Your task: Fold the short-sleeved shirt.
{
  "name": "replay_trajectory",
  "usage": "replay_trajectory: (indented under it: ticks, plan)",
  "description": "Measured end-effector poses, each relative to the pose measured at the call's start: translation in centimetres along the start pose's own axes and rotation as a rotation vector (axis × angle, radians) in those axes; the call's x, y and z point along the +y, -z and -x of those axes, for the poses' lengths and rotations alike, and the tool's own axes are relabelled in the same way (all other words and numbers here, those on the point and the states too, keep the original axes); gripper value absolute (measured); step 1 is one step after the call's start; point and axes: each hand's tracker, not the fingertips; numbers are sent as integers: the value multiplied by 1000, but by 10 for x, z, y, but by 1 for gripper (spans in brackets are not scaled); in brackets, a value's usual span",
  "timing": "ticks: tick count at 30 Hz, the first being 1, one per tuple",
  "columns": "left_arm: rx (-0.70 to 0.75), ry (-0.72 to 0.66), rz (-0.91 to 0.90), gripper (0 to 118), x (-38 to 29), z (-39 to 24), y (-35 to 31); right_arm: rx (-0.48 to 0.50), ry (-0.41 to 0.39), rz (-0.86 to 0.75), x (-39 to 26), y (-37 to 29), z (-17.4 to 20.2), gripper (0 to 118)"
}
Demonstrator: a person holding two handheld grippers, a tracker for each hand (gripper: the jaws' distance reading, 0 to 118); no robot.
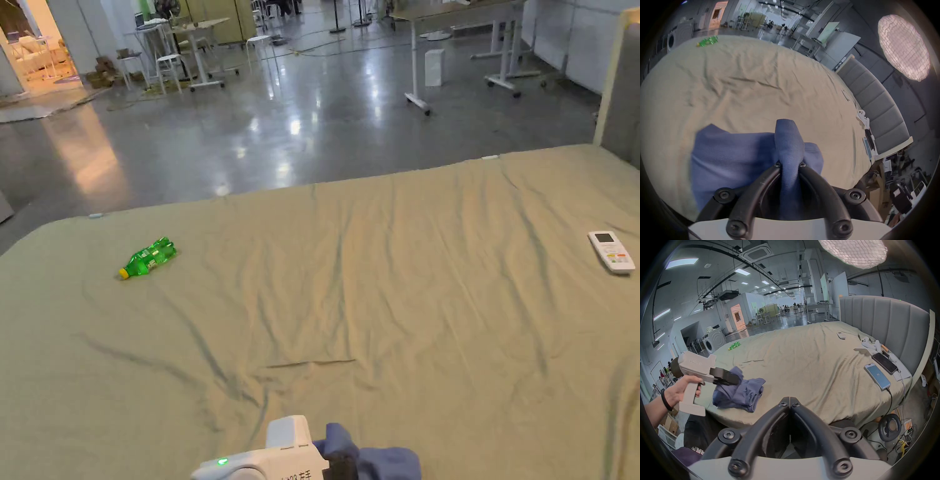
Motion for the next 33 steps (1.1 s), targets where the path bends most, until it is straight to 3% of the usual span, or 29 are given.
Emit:
replay_trajectory:
  ticks: [1, 4, 8, 10, 12, 13, 14, 15, 20, 22, 23, 24, 28, 33]
  plan:
    - [8, 8, 14, 19, -2, -7, 10, -7, 0, 6, -3, 0, -2, 0]
    - [0, 37, 20, 70, -5, -10, 18, -18, -10, 16, -7, -2, -6, 0]
    - [-139, 43, -160, 83, 1, -8, -22, -17, 15, 22, -10, -1, -12, 0]
    - [-121, 22, -252, 83, 5, 2, -38, -7, 41, 24, -13, 2, -16, 0]
    - [-78, -108, -267, 75, 3, 16, -48, -5, 45, 27, -13, 3, -16, 0]
    - [-96, -184, -260, 55, 0, 26, -47, -7, 45, 28, -14, 5, -16, 0]
    - [-136, -217, -222, 12, -1, 33, -41, -7, 46, 29, -13, 6, -16, 0]
    - [-146, -235, -197, 3, -5, 35, -32, -5, 48, 29, -13, 7, -15, 0]
    - [-295, -228, 41, 3, -39, 20, 32, 12, 38, 29, -8, 8, -5, 0]
    - [-139, -179, 90, 0, -53, 12, 60, 18, 27, 33, -8, 8, -1, 0]
    - [-70, -125, 66, 0, -57, 14, 67, 19, 22, 36, -8, 8, 1, 0]
    - [-142, -162, 30, 0, -54, 12, 69, 20, 19, 39, -9, 8, 2, 0]
    - [-132, -124, 58, 0, -39, 7, 50, 52, 17, 72, -13, 16, 7, 0]
    - [-311, -174, -140, 0, -25, 11, -13, 128, -34, 109, -7, 38, 24, 0]
